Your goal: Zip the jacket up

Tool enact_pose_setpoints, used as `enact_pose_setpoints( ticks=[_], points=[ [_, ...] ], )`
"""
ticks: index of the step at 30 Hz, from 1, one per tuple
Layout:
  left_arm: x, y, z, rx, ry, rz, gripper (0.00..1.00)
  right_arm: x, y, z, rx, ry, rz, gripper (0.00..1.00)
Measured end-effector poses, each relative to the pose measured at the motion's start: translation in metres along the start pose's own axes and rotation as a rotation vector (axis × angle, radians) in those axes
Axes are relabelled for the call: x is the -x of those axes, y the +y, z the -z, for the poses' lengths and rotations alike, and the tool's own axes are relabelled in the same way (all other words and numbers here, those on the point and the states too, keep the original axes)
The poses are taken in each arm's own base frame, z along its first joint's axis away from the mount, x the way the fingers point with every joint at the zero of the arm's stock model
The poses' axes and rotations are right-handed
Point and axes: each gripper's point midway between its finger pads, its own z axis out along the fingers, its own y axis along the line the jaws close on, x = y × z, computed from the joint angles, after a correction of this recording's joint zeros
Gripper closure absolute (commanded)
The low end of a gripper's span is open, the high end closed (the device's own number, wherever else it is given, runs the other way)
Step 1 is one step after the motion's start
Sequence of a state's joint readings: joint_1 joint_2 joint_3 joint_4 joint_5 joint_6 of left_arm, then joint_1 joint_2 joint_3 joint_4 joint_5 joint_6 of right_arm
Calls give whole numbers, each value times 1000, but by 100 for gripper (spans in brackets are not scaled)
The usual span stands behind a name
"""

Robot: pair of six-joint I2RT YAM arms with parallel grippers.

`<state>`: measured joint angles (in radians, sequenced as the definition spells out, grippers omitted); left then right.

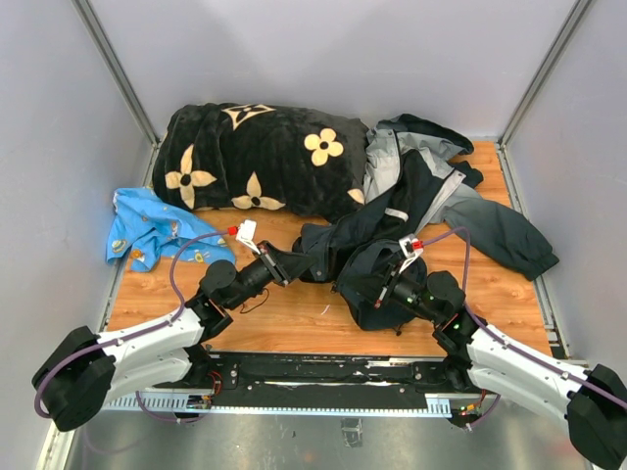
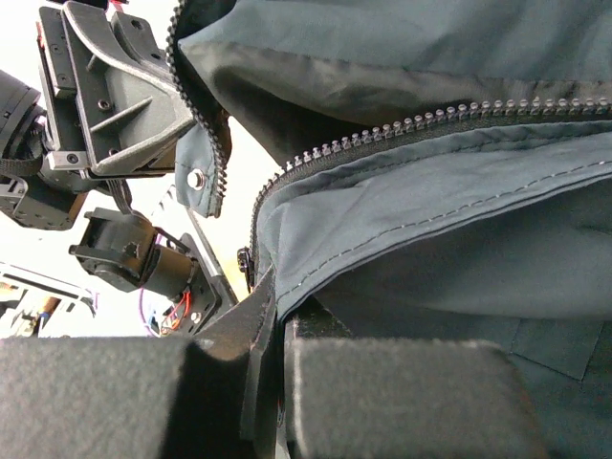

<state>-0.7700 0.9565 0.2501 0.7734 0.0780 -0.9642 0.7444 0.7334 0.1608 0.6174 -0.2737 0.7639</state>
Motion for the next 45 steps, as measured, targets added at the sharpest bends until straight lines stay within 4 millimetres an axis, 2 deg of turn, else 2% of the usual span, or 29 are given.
enact_pose_setpoints(
  ticks=[9,21,45],
  points=[
    [9,-19,0,-83,-47,-38,100,6,10,-1,50,-11,8,99],
    [9,-22,-1,-102,-54,-50,100,12,24,-1,112,-23,23,99],
    [8,-25,0,-123,-48,-61,100,21,34,-1,144,-50,16,99]
  ],
)
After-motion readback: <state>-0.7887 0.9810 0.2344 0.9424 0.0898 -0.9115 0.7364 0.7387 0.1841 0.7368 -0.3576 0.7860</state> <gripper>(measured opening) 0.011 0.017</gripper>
